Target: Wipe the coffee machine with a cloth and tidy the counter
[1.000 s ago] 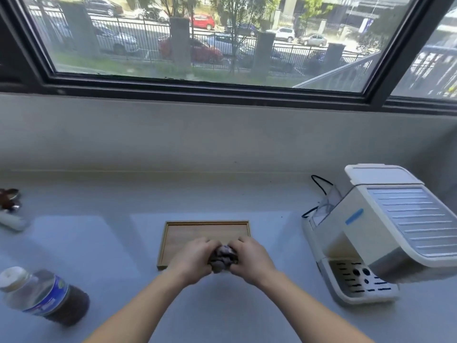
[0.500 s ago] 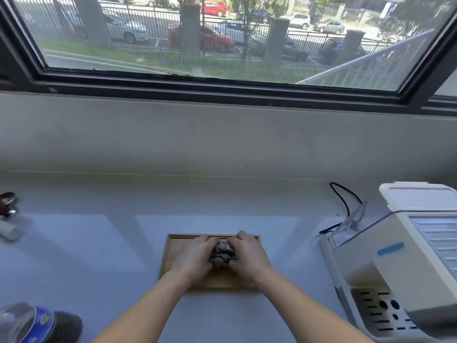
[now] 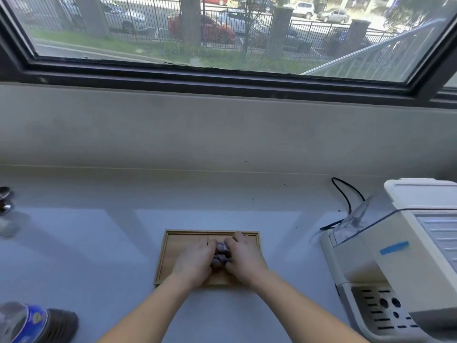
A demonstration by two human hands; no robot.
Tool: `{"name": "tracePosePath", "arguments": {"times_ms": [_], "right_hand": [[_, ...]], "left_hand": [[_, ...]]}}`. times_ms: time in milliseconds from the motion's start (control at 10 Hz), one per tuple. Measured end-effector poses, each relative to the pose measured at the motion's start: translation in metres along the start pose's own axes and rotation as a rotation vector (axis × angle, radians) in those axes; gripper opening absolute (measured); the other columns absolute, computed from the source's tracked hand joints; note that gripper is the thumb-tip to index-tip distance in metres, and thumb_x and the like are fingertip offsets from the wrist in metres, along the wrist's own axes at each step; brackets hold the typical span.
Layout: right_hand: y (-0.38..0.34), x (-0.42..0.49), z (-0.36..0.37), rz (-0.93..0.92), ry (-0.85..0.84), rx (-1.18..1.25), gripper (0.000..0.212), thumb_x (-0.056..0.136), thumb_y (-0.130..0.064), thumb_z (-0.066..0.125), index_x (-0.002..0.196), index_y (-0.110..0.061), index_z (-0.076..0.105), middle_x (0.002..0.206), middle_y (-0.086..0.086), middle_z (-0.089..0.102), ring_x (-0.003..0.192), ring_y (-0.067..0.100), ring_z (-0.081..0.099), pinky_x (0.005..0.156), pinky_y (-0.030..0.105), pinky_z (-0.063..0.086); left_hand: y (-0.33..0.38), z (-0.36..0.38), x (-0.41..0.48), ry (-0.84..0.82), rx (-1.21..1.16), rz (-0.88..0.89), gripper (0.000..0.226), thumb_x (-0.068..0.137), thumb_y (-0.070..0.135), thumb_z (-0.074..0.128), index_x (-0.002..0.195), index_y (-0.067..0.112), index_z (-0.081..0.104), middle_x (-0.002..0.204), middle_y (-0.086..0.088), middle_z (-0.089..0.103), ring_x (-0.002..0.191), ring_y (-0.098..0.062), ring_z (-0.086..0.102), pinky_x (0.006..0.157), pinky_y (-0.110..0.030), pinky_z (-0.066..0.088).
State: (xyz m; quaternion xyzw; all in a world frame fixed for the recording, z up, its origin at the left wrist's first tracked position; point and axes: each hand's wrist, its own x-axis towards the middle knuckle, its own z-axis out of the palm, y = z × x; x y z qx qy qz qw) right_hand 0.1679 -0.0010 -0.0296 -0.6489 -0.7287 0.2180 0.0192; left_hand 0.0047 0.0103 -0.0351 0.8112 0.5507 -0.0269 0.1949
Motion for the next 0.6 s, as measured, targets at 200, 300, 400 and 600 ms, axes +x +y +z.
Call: {"name": "tracePosePath", "arguments": {"times_ms": [200, 300, 400, 600], "right_hand": [[-0.004, -0.003, -0.012, 0.022, -0.056, 0.006, 0.038, 0.083, -0.017, 0.060, 0.121, -0.017, 0.057, 0.126, 0.011, 0.048, 0.112, 0.037, 0.053, 0.092, 0.039, 0.047], [-0.004, -0.005, -0.016, 0.027, -0.099, 0.042, 0.042, 0.081, -0.020, 0.064, 0.122, -0.018, 0.054, 0.127, 0.011, 0.046, 0.113, 0.036, 0.053, 0.094, 0.041, 0.048], [-0.006, -0.011, -0.025, 0.037, -0.135, 0.049, 0.047, 0.079, -0.030, 0.066, 0.123, -0.020, 0.053, 0.127, 0.010, 0.046, 0.115, 0.036, 0.053, 0.095, 0.042, 0.048], [-0.006, -0.015, -0.052, -0.008, -0.051, 0.059, 0.057, 0.083, -0.034, 0.061, 0.138, -0.020, 0.050, 0.135, 0.008, 0.048, 0.126, 0.031, 0.044, 0.101, 0.040, 0.045]], "left_hand": [[0.001, -0.005, -0.001, -0.008, -0.023, -0.030, 0.044, 0.083, 0.023, 0.058, 0.126, 0.030, 0.047, 0.122, 0.001, 0.054, 0.108, -0.024, 0.055, 0.073, -0.036, 0.045], [0.002, -0.009, -0.002, -0.031, -0.027, -0.053, 0.050, 0.082, 0.035, 0.060, 0.130, 0.034, 0.043, 0.121, 0.001, 0.052, 0.108, -0.024, 0.057, 0.072, -0.034, 0.044], [0.001, -0.014, -0.003, -0.051, 0.010, -0.077, 0.070, 0.081, 0.039, 0.061, 0.144, 0.037, 0.031, 0.132, 0.001, 0.045, 0.116, -0.026, 0.054, 0.083, -0.038, 0.050], [0.003, -0.039, -0.003, 0.055, 0.009, -0.071, 0.080, 0.080, 0.042, 0.062, 0.150, 0.034, 0.024, 0.138, 0.001, 0.042, 0.128, -0.023, 0.043, 0.092, -0.037, 0.047]]}}
